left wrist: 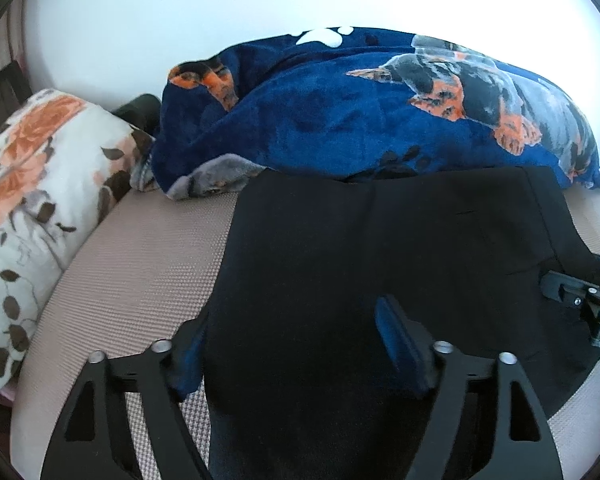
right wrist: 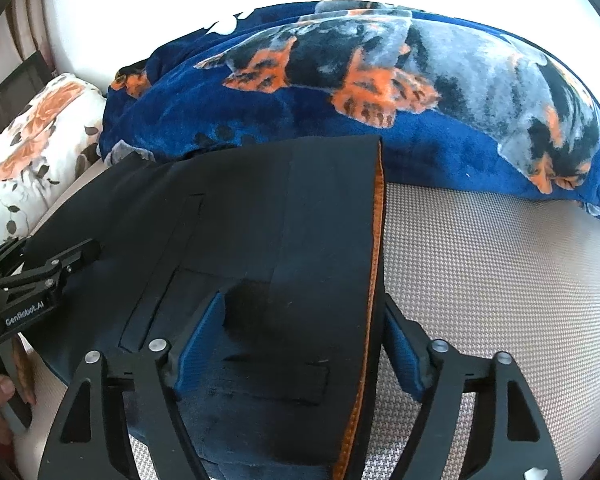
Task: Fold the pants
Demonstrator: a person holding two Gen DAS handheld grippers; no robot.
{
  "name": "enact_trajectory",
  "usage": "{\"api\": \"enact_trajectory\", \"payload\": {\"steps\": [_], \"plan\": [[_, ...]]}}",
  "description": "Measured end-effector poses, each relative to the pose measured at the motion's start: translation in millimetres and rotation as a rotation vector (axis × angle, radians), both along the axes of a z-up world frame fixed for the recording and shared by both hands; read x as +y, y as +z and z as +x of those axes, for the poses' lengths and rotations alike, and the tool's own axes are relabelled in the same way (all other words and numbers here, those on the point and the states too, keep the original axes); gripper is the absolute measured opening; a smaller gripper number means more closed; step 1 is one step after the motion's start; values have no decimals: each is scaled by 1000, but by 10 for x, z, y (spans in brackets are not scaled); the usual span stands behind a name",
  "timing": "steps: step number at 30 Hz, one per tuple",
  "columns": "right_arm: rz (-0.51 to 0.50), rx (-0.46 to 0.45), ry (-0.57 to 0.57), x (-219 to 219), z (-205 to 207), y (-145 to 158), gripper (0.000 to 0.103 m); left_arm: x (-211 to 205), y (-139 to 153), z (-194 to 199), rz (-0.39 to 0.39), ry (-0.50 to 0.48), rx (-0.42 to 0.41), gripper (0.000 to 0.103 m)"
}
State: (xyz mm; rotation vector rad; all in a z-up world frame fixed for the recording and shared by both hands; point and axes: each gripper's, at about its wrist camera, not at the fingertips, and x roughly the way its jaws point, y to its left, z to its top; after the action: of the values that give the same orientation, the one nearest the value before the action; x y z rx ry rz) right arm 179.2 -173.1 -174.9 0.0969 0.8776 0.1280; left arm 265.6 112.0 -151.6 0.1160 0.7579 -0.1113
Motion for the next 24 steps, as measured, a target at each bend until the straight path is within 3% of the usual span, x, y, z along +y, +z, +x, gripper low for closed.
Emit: {"api": "enact_trajectory", "payload": {"steps": [2, 13, 19, 24], "plan": [[10, 1, -2, -13, 6, 4, 78, -20, 4, -5, 31, -4, -12, 87], [137, -68, -122, -227, -260, 253, 80, -148, 83, -255, 215, -4, -69, 90], [140, -132, -148, -162, -624, 519, 87, -199, 265, -648, 188, 14, -125, 90], [104, -203, -189, -80, -963, 745, 98, -248, 546, -1073, 89, 7, -180, 90]]}}
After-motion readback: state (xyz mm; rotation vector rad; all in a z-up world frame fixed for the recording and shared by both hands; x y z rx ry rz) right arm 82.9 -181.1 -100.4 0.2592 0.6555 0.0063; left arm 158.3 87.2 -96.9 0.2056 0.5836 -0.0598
